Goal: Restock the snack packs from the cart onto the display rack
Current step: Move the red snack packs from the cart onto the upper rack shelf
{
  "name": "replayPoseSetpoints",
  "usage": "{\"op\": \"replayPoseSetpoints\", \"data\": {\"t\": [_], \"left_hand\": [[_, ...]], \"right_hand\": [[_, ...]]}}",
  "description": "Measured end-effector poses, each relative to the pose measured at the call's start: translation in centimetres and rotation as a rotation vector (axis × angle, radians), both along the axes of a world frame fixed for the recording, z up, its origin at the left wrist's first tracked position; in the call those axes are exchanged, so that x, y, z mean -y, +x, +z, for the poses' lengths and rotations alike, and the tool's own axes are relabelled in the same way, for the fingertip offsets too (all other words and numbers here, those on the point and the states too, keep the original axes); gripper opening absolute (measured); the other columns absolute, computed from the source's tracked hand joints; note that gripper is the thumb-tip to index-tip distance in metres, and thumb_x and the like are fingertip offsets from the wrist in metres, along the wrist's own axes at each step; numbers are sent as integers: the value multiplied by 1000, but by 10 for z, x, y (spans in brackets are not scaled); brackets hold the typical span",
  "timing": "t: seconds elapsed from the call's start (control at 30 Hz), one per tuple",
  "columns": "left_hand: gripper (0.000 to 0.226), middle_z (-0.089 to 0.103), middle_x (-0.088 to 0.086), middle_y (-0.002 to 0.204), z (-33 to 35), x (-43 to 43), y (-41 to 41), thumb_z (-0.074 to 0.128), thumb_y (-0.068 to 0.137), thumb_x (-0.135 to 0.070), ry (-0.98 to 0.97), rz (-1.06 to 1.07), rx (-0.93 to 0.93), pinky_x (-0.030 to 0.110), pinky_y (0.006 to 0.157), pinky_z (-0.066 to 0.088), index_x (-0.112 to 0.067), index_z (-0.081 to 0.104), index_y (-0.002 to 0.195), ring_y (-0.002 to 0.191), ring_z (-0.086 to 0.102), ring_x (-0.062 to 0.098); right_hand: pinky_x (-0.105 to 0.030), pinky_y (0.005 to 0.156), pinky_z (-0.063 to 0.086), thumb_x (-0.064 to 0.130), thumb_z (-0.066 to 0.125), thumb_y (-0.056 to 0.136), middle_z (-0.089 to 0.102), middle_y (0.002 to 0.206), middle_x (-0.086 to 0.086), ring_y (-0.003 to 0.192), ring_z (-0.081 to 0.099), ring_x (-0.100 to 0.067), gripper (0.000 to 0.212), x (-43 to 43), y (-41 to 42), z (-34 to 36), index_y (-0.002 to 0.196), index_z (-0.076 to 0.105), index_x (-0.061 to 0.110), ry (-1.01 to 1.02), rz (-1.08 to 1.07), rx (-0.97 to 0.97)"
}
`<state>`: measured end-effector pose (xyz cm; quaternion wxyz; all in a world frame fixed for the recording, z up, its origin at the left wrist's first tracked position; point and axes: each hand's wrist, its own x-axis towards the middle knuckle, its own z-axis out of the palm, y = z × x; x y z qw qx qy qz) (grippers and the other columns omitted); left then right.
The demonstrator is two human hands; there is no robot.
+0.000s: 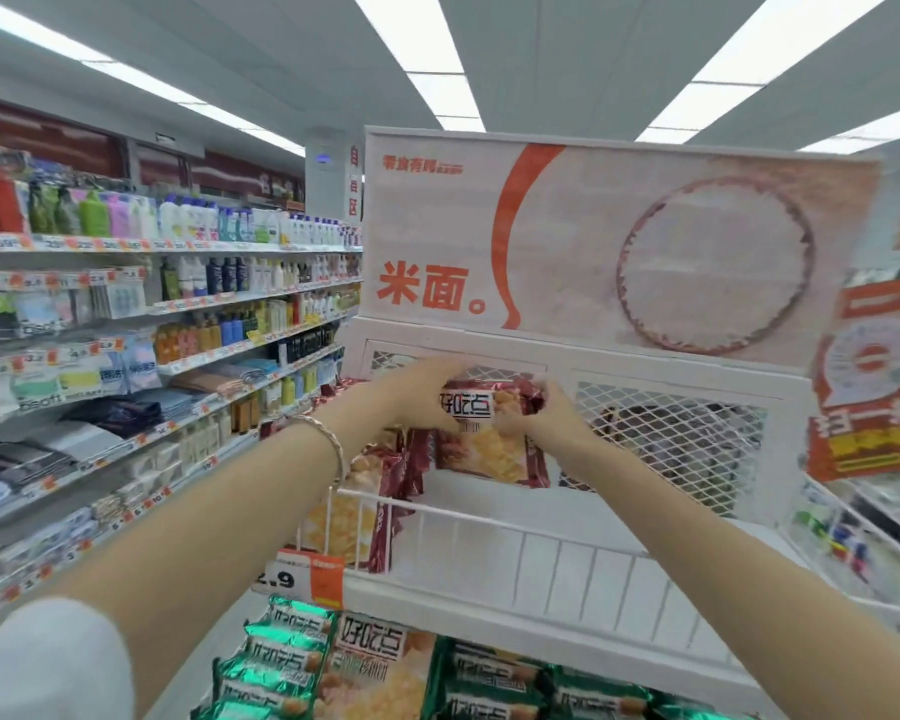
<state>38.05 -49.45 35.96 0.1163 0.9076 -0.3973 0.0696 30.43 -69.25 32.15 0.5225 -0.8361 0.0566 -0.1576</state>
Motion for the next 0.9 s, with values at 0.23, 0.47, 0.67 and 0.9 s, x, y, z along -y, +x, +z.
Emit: {"op": "replayPoseSetpoints", "data": {"t": [0.23,0.47,0.67,0.9], "left_hand": [[67,52,4,137,-32,40,49,68,88,-50,251,139,264,42,99,44,-21,42,142,126,51,28],[75,45,2,140,-39,44,54,70,83,-53,375,111,527,39,104,38,-19,36,141,129,45,23],[58,58,-3,128,-36,43,58,76,84,-41,206,77,297,35,94,44,-23,52,133,119,52,20],[59,57,-1,131,-38,48,52,70,89,-42,339,131,344,40,100,39,-24,45,138,124,51,23]], "right_hand": [[-43,110,41,35,83,77,39,147,-7,132,45,-27,89,30,36,-47,147,31,19,-787,-34,127],[-57,111,37,52,70,78,28,157,-29,146,32,-41,71,75,66,-73,141,49,27,-1722,275,484],[-51,121,24,58,63,88,23,160,-26,150,23,-37,72,91,78,-70,149,40,28,-1678,339,672],[-51,121,16,71,52,87,21,162,-23,152,19,-35,79,91,75,-65,152,35,28,-1757,342,501]]}}
